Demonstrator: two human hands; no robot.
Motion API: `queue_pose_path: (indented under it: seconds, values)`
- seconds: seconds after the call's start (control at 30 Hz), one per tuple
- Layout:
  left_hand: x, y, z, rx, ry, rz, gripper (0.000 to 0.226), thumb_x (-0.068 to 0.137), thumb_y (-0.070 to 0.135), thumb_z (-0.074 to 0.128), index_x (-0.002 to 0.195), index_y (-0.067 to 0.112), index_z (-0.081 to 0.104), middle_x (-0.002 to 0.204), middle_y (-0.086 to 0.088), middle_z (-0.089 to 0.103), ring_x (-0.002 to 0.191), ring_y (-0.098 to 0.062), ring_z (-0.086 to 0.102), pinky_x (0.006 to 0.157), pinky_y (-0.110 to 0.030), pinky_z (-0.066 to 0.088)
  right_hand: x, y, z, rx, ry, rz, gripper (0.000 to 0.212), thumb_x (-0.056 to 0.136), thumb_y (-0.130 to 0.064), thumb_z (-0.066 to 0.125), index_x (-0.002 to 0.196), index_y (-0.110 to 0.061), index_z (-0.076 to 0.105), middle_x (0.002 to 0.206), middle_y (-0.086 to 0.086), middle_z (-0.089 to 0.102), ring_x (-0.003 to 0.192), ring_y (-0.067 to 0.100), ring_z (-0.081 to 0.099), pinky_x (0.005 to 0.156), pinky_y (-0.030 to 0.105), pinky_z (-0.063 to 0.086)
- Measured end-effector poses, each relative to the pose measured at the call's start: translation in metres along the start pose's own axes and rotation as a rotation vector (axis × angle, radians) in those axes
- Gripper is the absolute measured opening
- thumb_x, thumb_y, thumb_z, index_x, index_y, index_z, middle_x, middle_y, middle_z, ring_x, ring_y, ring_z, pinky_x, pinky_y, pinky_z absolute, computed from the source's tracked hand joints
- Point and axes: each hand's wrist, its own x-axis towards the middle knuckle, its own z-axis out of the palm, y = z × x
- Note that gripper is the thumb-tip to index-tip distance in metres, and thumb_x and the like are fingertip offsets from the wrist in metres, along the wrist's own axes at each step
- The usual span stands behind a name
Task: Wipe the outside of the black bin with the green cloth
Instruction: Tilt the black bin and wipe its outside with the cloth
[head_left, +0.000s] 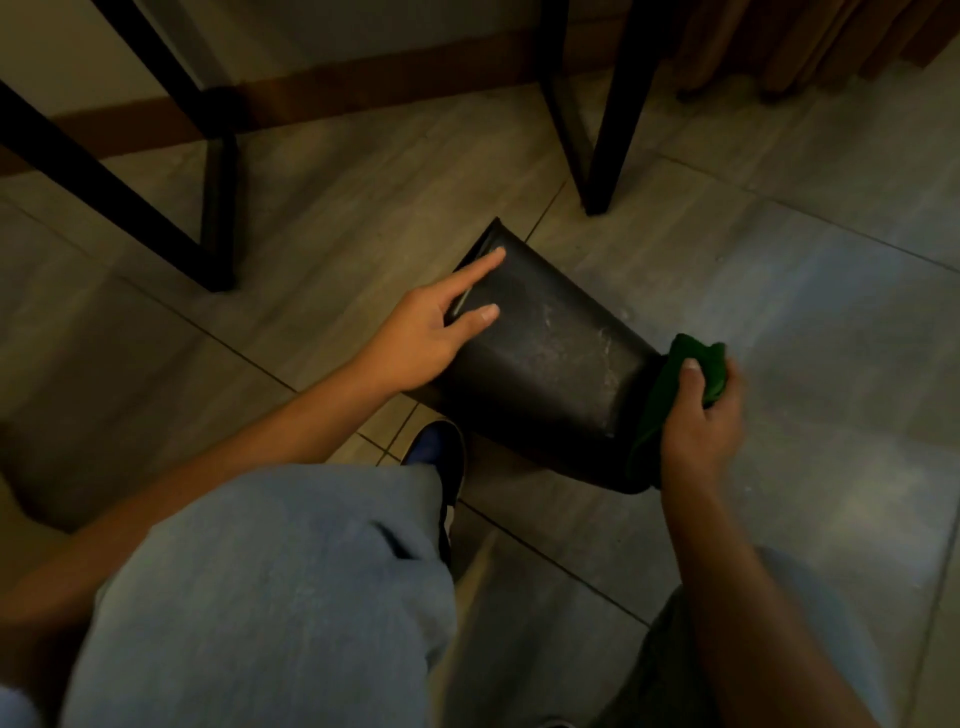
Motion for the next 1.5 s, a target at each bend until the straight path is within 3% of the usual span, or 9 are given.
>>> queue_pose_path:
  seconds: [0.13,0.4,0.5,0.6,0.67,0.73,1.2,1.4,1.5]
  values:
    - [-0.002,-0.002,0.004,0.03,-0.015,0.022,0.055,0.105,0.022,0.051,0.157,0.025,0.032,0.159,0.0,0.04,0.146,-0.009,0.038,0.122,-0.034,0.031,0.008,-0.007,0.009,-0.091,-0.007,-0.104,0.044,0.104,-0.051,0.049,0.142,-0.029,0.053,0.127,-0.004,0.063,0.117,0.019,0.061,0.105,0.041,0.05]
    - [0.006,0.007,0.015,0.053,-0.013,0.078,0.067,0.105,0.04,0.043,0.16,0.016,0.013,0.16,0.013,0.02,0.147,0.004,0.021,0.12,-0.016,0.017,-0.022,-0.096,0.082,-0.052,-0.225,-0.442,0.05,0.102,-0.051,0.05,0.147,-0.029,0.053,0.143,-0.004,0.061,0.129,0.011,0.058,0.108,0.037,0.049]
    - [0.007,0.006,0.015,-0.051,0.027,0.025,0.08,0.099,0.062,0.038,0.16,0.017,0.013,0.159,0.016,0.024,0.148,0.001,0.026,0.124,-0.026,0.019,-0.052,-0.103,0.093,-0.078,-0.279,-0.643,0.048,0.101,-0.04,0.056,0.147,-0.025,0.055,0.145,0.005,0.057,0.13,0.018,0.057,0.101,0.037,0.051]
    - [0.005,0.002,0.014,-0.113,0.037,-0.021,0.067,0.104,0.049,0.042,0.158,0.016,0.022,0.158,0.006,0.035,0.144,-0.002,0.039,0.122,-0.027,0.028,-0.074,-0.078,0.089,-0.147,-0.22,-0.753,0.048,0.101,-0.032,0.062,0.146,-0.017,0.056,0.148,0.017,0.054,0.138,0.032,0.052,0.108,0.049,0.047]
    - [0.004,0.0,0.015,-0.097,0.048,-0.017,0.057,0.106,0.03,0.044,0.158,0.013,0.024,0.153,0.01,0.038,0.136,0.009,0.042,0.116,-0.019,0.031,-0.077,-0.061,0.08,-0.21,-0.181,-0.745,0.049,0.102,-0.035,0.062,0.147,-0.017,0.054,0.151,0.021,0.051,0.142,0.037,0.048,0.112,0.052,0.044]
    - [0.005,-0.003,0.016,-0.094,0.061,-0.014,0.056,0.106,0.022,0.046,0.157,0.011,0.025,0.156,0.006,0.037,0.139,0.002,0.042,0.118,-0.025,0.033,-0.073,-0.048,0.07,-0.277,-0.155,-0.651,0.052,0.102,-0.042,0.059,0.149,-0.022,0.05,0.153,0.019,0.049,0.144,0.035,0.045,0.114,0.054,0.041]
    - [0.0,-0.009,0.012,-0.085,0.116,-0.017,0.054,0.106,0.021,0.045,0.156,0.012,0.028,0.158,0.001,0.036,0.146,-0.011,0.037,0.123,-0.038,0.03,0.006,0.029,-0.002,-0.118,0.105,-0.003,0.068,0.093,-0.056,0.054,0.152,-0.026,0.045,0.143,0.007,0.061,0.131,0.028,0.059,0.114,0.046,0.045]
    - [0.002,0.006,0.016,-0.122,0.077,-0.053,0.051,0.109,0.028,0.039,0.157,0.016,0.027,0.159,0.006,0.034,0.144,-0.001,0.035,0.121,-0.023,0.029,-0.025,-0.008,0.031,-0.143,0.029,-0.217,0.058,0.096,-0.043,0.055,0.151,-0.027,0.046,0.15,0.006,0.051,0.137,0.025,0.051,0.116,0.045,0.041]
    - [0.002,0.011,0.02,-0.176,0.093,-0.068,0.054,0.108,0.038,0.034,0.156,0.015,0.029,0.163,-0.002,0.034,0.148,-0.009,0.033,0.125,-0.035,0.026,-0.055,-0.051,0.071,-0.199,-0.075,-0.37,0.057,0.095,-0.046,0.054,0.15,-0.037,0.042,0.153,0.005,0.047,0.138,0.025,0.05,0.109,0.055,0.047]
